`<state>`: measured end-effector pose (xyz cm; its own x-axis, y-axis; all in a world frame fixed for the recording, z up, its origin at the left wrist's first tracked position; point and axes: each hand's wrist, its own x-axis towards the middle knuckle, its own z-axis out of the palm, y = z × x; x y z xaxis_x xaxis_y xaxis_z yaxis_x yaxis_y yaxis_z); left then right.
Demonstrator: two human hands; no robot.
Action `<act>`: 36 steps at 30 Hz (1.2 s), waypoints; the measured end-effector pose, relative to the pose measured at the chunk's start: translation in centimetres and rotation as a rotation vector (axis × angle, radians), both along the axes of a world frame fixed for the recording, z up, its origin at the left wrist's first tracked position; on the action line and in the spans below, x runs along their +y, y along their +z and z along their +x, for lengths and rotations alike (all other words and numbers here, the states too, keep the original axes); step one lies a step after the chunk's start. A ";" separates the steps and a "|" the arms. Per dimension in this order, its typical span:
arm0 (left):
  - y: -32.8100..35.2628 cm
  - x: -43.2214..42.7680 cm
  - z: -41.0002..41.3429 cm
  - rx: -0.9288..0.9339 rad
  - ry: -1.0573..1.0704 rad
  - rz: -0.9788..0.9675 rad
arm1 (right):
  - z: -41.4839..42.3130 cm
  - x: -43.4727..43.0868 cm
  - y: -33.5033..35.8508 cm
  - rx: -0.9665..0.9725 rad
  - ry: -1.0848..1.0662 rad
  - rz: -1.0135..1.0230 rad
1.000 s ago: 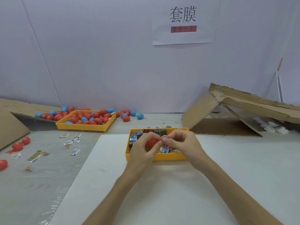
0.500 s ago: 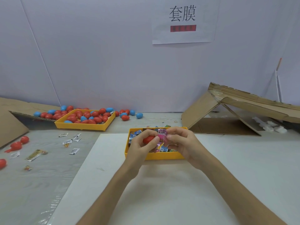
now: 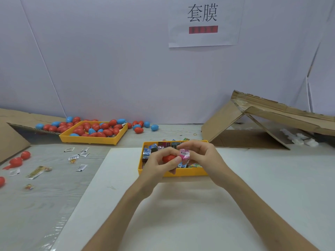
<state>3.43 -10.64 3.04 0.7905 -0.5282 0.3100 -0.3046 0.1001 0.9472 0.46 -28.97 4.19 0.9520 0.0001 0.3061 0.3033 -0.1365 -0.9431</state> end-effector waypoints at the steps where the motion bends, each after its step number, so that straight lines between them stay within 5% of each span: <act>1: 0.0 0.0 -0.1 0.002 -0.012 0.006 | 0.0 0.1 0.0 -0.017 -0.017 0.006; 12: 0.2 0.3 0.1 0.167 -0.082 -0.094 | 0.0 0.5 0.1 -0.018 0.032 -0.019; 18: 0.4 0.5 0.3 0.206 -0.101 -0.083 | 0.0 0.0 0.1 0.108 0.287 0.274; 27: 0.2 0.6 0.4 0.188 -0.083 -0.031 | 0.3 -0.1 -0.2 0.153 0.383 0.507; 36: 0.4 0.7 0.3 0.282 -0.151 -0.124 | 0.1 -0.4 -0.1 0.249 0.437 0.467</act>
<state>3.78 -9.94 3.40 0.7702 -0.6177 0.1592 -0.0050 0.2438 0.9698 0.56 -29.33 4.07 0.9364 0.3219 0.1396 0.0044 0.3869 -0.9221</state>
